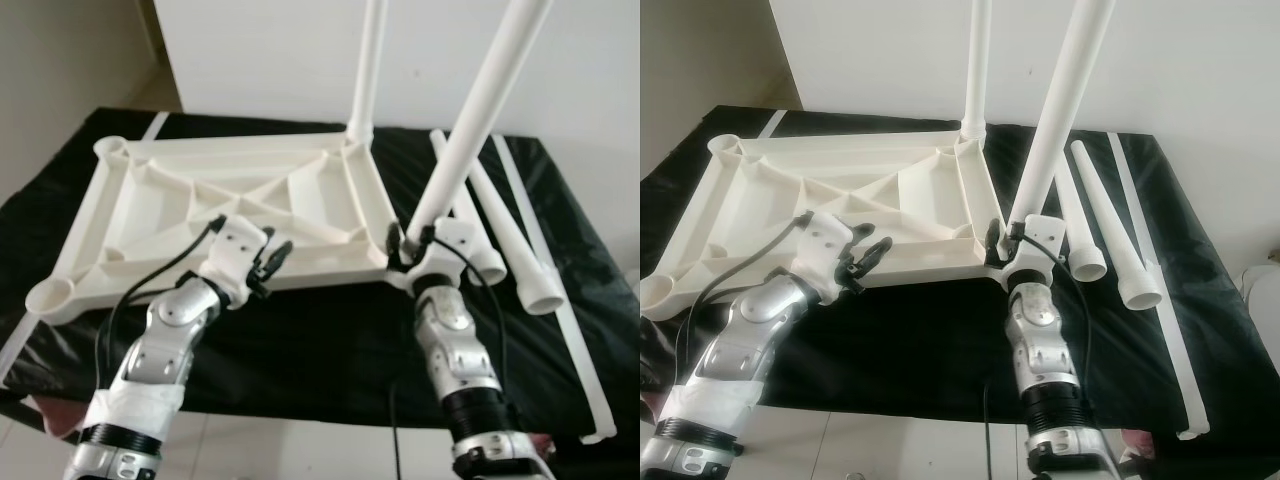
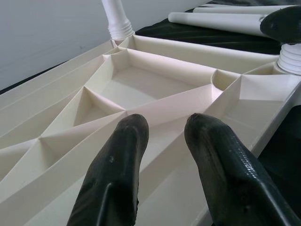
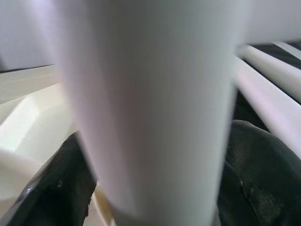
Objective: Building children table
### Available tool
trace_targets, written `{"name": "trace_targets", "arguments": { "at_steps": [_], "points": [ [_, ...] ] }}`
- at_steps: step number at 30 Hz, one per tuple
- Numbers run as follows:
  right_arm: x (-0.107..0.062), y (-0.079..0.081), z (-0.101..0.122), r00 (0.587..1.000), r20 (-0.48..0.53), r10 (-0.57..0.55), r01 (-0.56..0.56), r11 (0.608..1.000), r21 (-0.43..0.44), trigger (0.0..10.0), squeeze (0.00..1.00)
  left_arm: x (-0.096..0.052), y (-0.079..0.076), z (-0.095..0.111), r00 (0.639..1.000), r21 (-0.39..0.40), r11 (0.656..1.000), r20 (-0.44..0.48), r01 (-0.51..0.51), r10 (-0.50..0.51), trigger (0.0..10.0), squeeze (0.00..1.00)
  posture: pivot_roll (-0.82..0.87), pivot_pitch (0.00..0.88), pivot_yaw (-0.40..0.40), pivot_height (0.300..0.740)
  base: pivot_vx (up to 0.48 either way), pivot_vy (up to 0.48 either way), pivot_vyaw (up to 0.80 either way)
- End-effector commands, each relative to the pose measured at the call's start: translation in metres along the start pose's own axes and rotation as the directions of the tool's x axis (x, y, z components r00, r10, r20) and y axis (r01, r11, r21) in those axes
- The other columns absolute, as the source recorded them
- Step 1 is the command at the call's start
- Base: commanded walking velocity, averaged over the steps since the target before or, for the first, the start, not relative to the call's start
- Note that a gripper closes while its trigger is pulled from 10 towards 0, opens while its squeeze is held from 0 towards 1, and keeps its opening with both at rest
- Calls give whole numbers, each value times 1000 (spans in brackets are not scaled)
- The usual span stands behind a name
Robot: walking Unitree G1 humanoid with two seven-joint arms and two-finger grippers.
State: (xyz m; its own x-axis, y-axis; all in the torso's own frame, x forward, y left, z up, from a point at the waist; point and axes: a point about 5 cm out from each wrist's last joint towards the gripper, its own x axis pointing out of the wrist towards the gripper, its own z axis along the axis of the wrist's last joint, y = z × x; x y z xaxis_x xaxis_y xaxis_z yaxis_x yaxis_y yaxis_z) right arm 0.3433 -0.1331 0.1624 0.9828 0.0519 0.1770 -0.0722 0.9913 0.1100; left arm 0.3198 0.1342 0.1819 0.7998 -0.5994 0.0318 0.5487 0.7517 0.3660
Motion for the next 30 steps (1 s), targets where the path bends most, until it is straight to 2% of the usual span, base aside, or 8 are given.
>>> {"name": "trace_targets", "arguments": {
  "at_steps": [1, 10, 12, 13, 26, 28, 29, 30],
  "points": [
    [4, -4, 3, 997, -3, 78, -78, 997, -9, 10000, 0, -2, -1, -4, 1000, -1, 1000, -23, -12, 12, 10000, 0, -45, 130, -21, 740, 0, 0, 0],
    [10, -9, 4, 909, -70, 411, -417, 896, -152, 10000, 0, 0, -1, -4, 1000, 8, 1000, -24, -6, 6, 10000, 0, -42, 123, -20, 740, 0, 0, 0],
    [10, -8, 2, 897, -86, 434, -442, 885, -146, 5804, 0, 0, -1, -3, 1000, 8, 1000, -21, -7, 7, 10000, 0, -40, 117, -22, 740, 0, 0, 0],
    [10, -9, 0, 894, -99, 438, -448, 883, -138, 0, 0, 0, 0, -3, 1000, 8, 1000, -20, -9, 9, 10000, 0, -41, 118, -24, 740, 0, 0, 0],
    [1, -24, -9, 913, -134, 385, -400, 910, -106, 0, 0, 0, -3, -4, 1000, 3, 1000, -18, -8, 8, 10000, 0, -46, 114, -35, 740, 0, 0, 0],
    [0, -27, -10, 929, -129, 348, -361, 927, -101, 2078, 0, 0, -3, -4, 1000, 2, 1000, -17, -7, 7, 10000, 0, -42, 106, -42, 740, 0, 0, 0],
    [-1, -28, -11, 946, -122, 300, -312, 945, -95, 10000, 0, 0, -3, -4, 1000, 2, 1000, -16, -8, 8, 10000, 0, -39, 101, -45, 740, 0, 0, 0],
    [-2, -28, -11, 964, -112, 243, -253, 964, -84, 10000, 0, 0, -3, -4, 1000, 3, 1000, -16, -10, 10, 10000, 0, -33, 97, -49, 740, 0, 0, 0]
  ]
}}
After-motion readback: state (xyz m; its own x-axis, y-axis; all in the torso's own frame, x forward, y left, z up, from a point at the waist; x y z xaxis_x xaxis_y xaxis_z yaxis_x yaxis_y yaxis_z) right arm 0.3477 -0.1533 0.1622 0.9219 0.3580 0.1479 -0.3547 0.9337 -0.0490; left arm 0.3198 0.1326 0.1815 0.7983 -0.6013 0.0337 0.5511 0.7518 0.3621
